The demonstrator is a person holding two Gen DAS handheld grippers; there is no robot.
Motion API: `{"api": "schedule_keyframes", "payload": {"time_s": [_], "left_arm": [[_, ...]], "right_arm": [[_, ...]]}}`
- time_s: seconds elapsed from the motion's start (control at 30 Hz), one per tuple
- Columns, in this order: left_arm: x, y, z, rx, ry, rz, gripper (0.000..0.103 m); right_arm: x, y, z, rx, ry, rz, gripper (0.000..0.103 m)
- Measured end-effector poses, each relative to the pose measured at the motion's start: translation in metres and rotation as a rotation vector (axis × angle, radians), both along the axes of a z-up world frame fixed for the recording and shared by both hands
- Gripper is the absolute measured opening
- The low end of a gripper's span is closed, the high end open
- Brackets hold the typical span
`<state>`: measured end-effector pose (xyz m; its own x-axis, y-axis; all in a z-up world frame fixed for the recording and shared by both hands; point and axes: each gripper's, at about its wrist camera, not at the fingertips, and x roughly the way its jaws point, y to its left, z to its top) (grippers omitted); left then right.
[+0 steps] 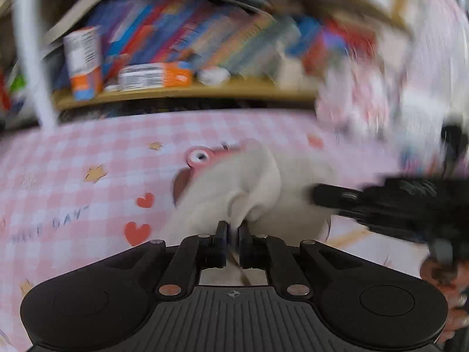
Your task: Fold clothes
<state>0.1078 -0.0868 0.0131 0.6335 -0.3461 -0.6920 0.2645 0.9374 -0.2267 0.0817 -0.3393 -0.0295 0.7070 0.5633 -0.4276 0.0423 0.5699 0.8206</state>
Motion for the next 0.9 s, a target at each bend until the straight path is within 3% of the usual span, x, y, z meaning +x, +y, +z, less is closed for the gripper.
{"api": "schedule_keyframes", "payload": {"time_s": [0.13, 0.23, 0.37, 0.47, 0.57, 0.63, 0.8, 0.83, 0.9], "left_arm": [[-0.014, 0.072, 0.038, -0.093, -0.126, 0.146, 0.004], [-0.026, 0.131, 0.084, -0.182, -0.228, 0.237, 0.004], [-0.039, 0.195, 0.119, -0.323, -0.317, 0.325, 0.003], [-0.045, 0.220, 0.119, -0.265, -0.329, 0.396, 0.000], [-0.044, 0.235, 0.091, -0.176, -0.230, 0.424, 0.000], [-0.046, 0.233, 0.059, -0.086, -0.131, 0.404, 0.000], [-0.044, 0.203, 0.005, -0.074, 0.028, 0.283, 0.006], [-0.043, 0.192, 0.003, -0.067, 0.041, 0.246, 0.008], [-0.035, 0.165, -0.004, -0.043, 0.063, 0.166, 0.021]], "right_arm": [[-0.016, -0.011, 0.051, -0.123, -0.167, -0.069, 0.007], [-0.032, -0.020, 0.099, -0.236, -0.304, -0.152, 0.007], [-0.057, -0.041, 0.152, -0.301, -0.460, -0.289, 0.006], [-0.071, -0.051, 0.172, -0.336, -0.495, -0.333, 0.006], [-0.074, -0.051, 0.163, -0.378, -0.394, -0.312, 0.007], [-0.072, -0.046, 0.133, -0.377, -0.245, -0.231, 0.007], [-0.077, -0.013, 0.049, -0.517, 0.085, -0.069, 0.007], [-0.080, -0.007, 0.038, -0.521, 0.120, -0.064, 0.007], [-0.084, -0.001, 0.030, -0.510, 0.141, -0.066, 0.007]]}}
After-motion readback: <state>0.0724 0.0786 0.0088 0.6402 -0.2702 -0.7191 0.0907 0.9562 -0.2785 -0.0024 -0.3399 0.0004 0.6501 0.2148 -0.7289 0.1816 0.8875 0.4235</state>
